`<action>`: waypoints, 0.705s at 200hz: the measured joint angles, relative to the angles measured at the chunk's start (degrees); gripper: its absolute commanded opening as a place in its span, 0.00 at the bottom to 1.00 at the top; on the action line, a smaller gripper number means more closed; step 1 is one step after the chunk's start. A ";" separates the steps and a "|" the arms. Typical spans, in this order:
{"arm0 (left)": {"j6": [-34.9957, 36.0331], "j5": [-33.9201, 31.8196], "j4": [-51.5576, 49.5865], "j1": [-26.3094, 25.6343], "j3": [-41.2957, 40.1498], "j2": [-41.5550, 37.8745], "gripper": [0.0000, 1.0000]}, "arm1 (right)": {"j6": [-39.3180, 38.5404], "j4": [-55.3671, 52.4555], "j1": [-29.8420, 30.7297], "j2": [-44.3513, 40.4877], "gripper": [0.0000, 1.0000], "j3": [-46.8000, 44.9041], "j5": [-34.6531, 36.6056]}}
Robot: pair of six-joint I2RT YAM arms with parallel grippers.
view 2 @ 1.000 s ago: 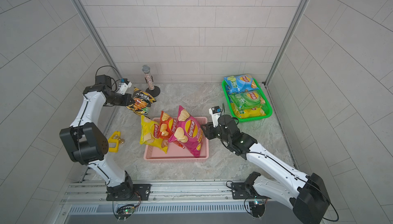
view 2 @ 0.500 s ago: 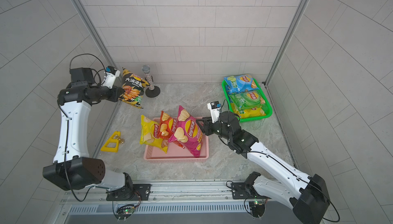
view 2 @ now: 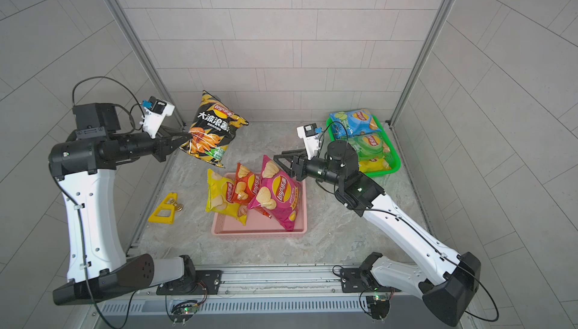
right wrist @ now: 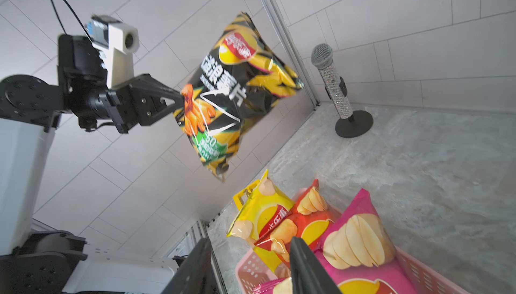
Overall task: Put the potato chips into the basket
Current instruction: Pick up the potato chip from the center of the board.
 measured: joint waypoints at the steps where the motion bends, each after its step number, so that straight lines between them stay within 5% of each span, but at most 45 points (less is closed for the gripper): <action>1: 0.07 0.11 -0.17 -0.04 0.00 0.00 0.00 | 0.22 0.00 -0.15 0.09 0.51 0.20 -0.17; 73: 13.38 6.01 -17.53 -7.85 0.00 -0.31 0.00 | 18.10 11.78 -7.52 7.74 0.52 1.11 -15.52; 141: 20.17 8.02 -19.37 -10.95 -2.01 -3.28 0.00 | 32.85 30.29 -7.15 14.27 0.50 -1.44 -22.51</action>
